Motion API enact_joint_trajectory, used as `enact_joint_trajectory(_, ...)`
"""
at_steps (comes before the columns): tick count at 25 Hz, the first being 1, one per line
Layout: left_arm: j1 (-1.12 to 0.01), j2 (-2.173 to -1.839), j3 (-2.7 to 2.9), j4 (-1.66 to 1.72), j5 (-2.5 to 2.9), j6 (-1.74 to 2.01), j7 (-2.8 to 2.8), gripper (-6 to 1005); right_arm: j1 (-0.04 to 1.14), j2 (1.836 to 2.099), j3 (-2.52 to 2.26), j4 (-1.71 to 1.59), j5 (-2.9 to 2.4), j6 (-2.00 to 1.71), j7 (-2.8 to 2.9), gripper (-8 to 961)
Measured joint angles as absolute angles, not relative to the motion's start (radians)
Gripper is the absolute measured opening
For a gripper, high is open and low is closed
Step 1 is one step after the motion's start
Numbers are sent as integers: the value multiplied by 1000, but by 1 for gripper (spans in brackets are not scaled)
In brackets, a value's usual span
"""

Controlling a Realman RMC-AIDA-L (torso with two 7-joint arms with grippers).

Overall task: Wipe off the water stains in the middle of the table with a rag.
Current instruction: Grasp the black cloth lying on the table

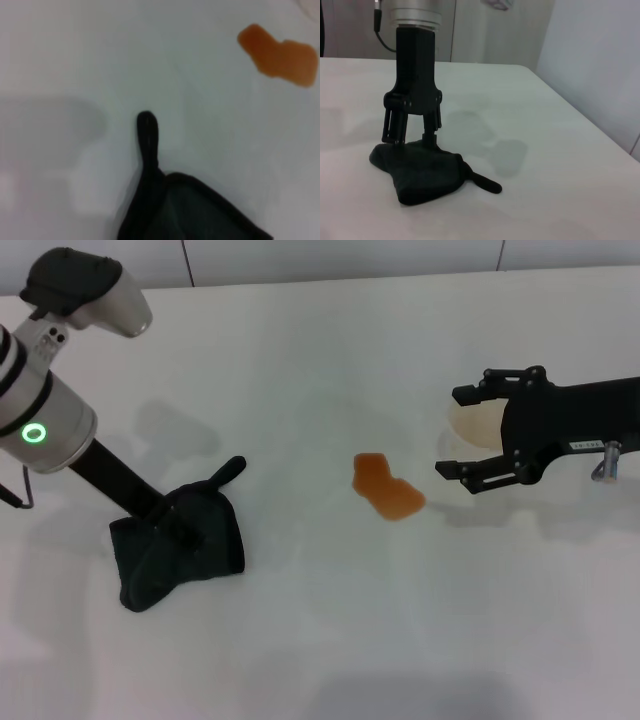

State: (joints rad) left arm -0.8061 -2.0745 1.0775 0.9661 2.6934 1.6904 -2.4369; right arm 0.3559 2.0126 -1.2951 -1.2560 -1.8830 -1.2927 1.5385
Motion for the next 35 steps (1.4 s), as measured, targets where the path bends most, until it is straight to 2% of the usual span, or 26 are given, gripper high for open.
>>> enact_joint_trajectory(24, -813, -2079, 1201, 938, 2770, 1592, -2549, 887, 354, 2013, -1298, -1258, -1880, -1292, 1539, 872)
enact_joint_trajectory(26, -813, -2079, 1201, 938, 2770, 1591, -2552, 866, 353, 2013, -1298, -1257, -1881, -1292, 1539, 872)
enact_joint_trajectory(35, -818, -2077, 1202, 921, 2771, 1580, -2576, 543, 353, 2013, -1298, -1256, -1881, -1292, 1539, 872)
